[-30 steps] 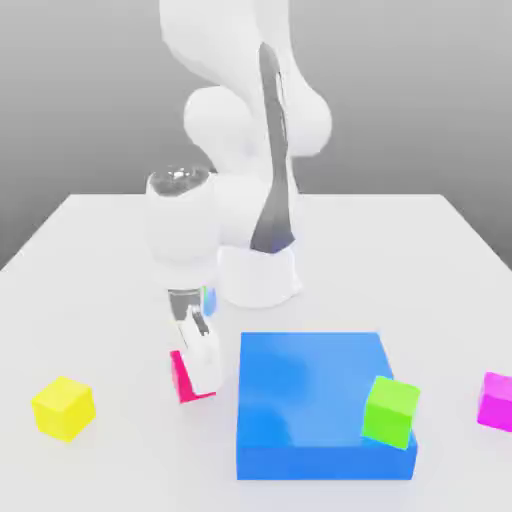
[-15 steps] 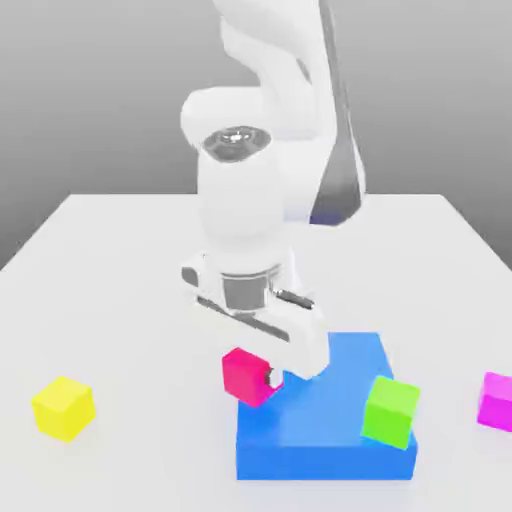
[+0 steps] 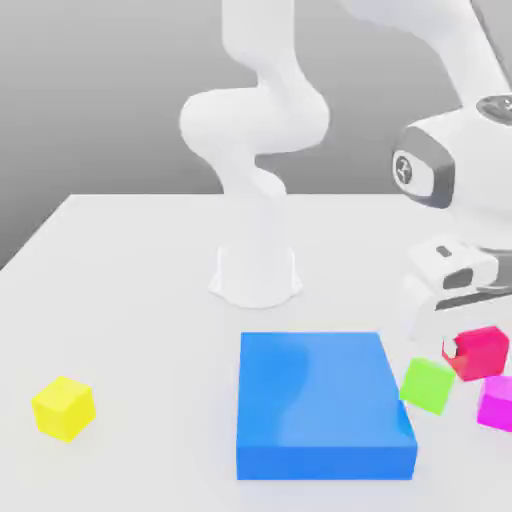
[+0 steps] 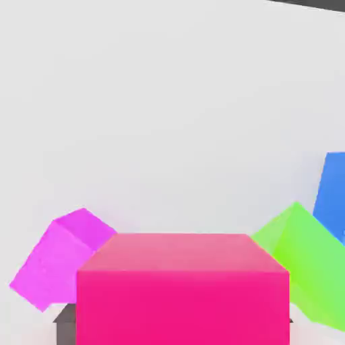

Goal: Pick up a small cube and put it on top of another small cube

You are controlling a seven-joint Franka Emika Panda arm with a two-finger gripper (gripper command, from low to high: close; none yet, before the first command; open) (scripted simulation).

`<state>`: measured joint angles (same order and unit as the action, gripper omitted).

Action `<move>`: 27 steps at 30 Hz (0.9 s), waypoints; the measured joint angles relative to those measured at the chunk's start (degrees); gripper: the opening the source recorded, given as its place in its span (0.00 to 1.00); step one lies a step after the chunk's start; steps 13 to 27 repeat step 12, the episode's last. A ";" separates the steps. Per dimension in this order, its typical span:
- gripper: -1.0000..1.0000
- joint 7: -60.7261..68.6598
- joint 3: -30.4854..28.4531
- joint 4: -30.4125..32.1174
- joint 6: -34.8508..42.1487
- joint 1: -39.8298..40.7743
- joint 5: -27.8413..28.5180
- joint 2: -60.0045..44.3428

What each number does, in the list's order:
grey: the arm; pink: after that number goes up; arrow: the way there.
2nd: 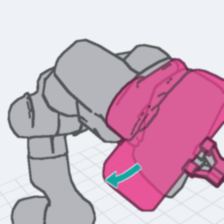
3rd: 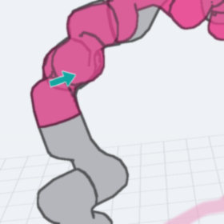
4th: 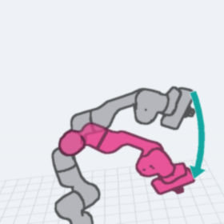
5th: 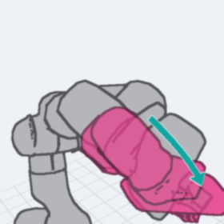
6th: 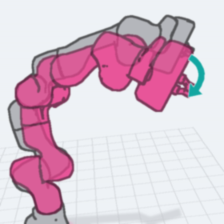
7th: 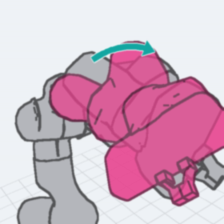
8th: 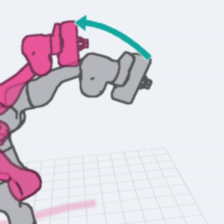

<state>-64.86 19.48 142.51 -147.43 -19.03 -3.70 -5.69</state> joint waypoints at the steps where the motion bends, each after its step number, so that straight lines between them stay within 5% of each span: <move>1: 0.00 -2.02 0.27 -0.55 0.02 -1.08 2.19 -0.57; 8: 0.00 -12.37 -2.24 -2.28 -7.43 -7.33 14.47 -9.91; 9: 1.00 -12.95 -2.77 -2.33 -8.38 -7.76 15.25 -10.97; 27: 1.00 -12.95 -2.77 -2.33 -8.38 -7.76 15.25 -10.97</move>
